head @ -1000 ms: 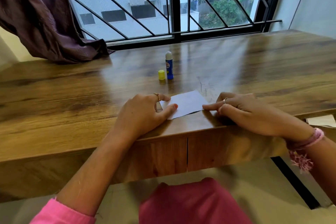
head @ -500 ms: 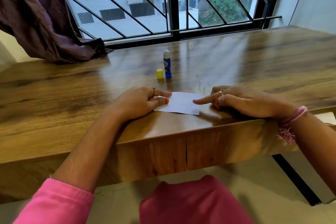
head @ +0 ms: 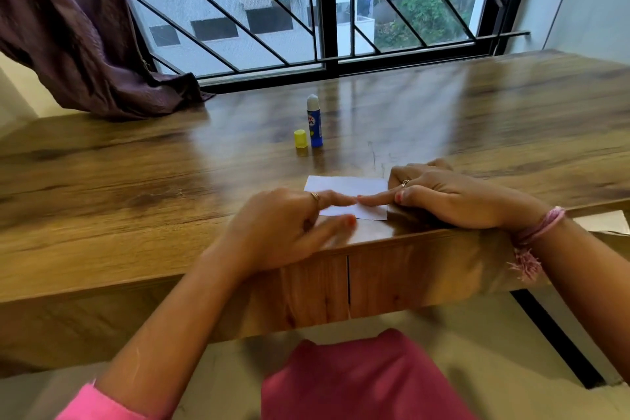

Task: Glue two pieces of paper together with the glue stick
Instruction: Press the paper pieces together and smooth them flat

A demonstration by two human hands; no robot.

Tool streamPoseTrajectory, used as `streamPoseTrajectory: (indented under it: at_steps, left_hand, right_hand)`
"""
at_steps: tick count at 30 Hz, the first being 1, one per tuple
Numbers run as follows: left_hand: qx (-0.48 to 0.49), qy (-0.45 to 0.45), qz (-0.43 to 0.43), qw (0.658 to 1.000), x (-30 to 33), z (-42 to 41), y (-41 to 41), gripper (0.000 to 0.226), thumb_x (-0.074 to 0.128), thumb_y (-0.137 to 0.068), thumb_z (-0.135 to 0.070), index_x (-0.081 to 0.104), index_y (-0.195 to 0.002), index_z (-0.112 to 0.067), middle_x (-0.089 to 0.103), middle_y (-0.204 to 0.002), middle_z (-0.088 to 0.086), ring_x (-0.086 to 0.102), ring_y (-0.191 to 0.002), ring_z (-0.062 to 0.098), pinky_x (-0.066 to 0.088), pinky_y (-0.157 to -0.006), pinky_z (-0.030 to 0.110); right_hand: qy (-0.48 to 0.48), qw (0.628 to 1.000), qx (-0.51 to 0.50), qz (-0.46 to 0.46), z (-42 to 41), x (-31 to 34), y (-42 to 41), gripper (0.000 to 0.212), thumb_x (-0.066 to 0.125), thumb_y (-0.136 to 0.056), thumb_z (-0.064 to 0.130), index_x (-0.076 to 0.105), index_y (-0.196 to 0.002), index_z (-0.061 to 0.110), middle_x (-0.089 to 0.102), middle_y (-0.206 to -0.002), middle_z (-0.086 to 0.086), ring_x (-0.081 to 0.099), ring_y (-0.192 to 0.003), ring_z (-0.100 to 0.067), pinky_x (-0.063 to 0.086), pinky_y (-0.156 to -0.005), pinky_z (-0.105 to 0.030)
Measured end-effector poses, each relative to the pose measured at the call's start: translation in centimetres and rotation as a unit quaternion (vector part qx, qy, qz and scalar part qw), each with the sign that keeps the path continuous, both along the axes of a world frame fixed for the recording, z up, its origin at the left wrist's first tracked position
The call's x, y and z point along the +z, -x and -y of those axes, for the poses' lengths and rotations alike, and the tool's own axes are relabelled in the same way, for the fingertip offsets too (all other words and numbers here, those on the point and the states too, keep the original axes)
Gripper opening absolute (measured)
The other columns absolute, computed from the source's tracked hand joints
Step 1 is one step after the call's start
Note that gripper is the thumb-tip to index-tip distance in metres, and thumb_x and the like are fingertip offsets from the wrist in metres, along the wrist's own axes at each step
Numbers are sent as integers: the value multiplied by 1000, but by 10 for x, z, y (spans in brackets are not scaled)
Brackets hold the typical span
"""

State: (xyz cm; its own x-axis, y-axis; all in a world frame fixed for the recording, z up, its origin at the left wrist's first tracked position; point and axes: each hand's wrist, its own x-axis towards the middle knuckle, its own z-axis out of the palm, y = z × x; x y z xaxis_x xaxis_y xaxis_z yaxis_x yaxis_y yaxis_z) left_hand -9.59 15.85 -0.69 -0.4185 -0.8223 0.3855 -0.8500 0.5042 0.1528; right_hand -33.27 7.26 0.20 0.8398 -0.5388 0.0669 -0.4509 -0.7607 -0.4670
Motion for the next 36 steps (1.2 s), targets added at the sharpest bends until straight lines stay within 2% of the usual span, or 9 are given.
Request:
streamPoseTrajectory:
  at_steps: [3, 8, 12, 16, 20, 24, 26, 33, 36]
  left_hand:
    - [-17, 5, 54, 998, -2, -3, 11, 58, 31, -87, -67, 54, -130, -34, 33, -44, -17, 34, -38, -5, 20, -46, 8]
    - [-35, 0, 65, 997, -2, -4, 12, 58, 33, -85, -73, 52, -130, -42, 52, -56, -12, 45, -46, 1, 27, -47, 12]
    - [-33, 2, 64, 997, -1, -6, 14, 59, 32, -84, -74, 51, -131, -43, 43, -53, -14, 40, -45, 0, 23, -46, 14]
    - [-30, -7, 59, 998, -1, -4, 13, 61, 29, -82, -77, 51, -129, -44, 42, -50, -12, 40, -44, 0, 21, -47, 14]
    - [-27, -9, 63, 998, -1, -4, 13, 62, 27, -82, -79, 48, -129, -46, 41, -47, -8, 41, -43, 2, 19, -46, 14]
    - [-29, -15, 65, 997, -1, -4, 13, 59, 28, -83, -78, 44, -131, -48, 39, -48, -9, 40, -44, 3, 19, -46, 14]
    - [-29, -17, 62, 998, -1, -4, 13, 59, 28, -83, -78, 45, -130, -48, 38, -47, -10, 41, -44, 2, 20, -46, 14]
    - [-17, -41, 19, 999, -2, -3, 13, 55, 31, -83, -76, 53, -124, -46, 40, -44, -7, 47, -47, 5, 28, -46, 14]
    - [-7, -54, -14, 998, -2, -2, 13, 51, 36, -84, -73, 59, -117, -43, 37, -41, -9, 48, -48, 4, 26, -46, 14]
  right_hand:
    - [-19, 1000, 1, 13, 0, 1, 0, 44, 23, -92, 43, 52, -124, 52, 45, -84, 24, 46, -90, 6, 26, -80, -7]
    - [-10, 1000, -11, -16, -3, -2, 0, 48, 18, -91, 45, 44, -132, 50, 41, -87, 40, 39, -94, 15, 22, -81, -4]
    - [-13, 1000, -18, -1, -6, 0, 8, 46, 20, -91, 44, 44, -129, 56, 43, -91, 36, 40, -99, 13, 23, -89, -12]
    - [-12, 1000, -7, -16, -11, 1, 12, 40, 22, -90, 46, 46, -113, 68, 42, -91, 34, 39, -97, 11, 23, -81, -6]
    - [-5, 999, -16, -27, -10, 0, 13, 41, 22, -89, 47, 41, -89, 83, 42, -91, 20, 37, -94, 10, 28, -88, -21]
    - [44, 996, -74, -31, 5, -3, 15, 40, 15, -87, 49, 42, -103, 75, 43, -93, 16, 38, -98, 8, 19, -94, -30]
    - [60, 993, -100, -29, 12, -5, 16, 41, 13, -86, 50, 41, -104, 73, 44, -92, 16, 41, -100, 4, 15, -89, -28]
    - [86, 987, -137, -3, 10, -8, 13, 38, 11, -86, 53, 40, -105, 71, 45, -89, 17, 42, -98, 3, 15, -81, -28]
    - [96, 983, -157, -1, 1, -6, 11, 48, 11, -85, 51, 47, -117, 59, 49, -93, 12, 45, -100, -3, 19, -89, -34]
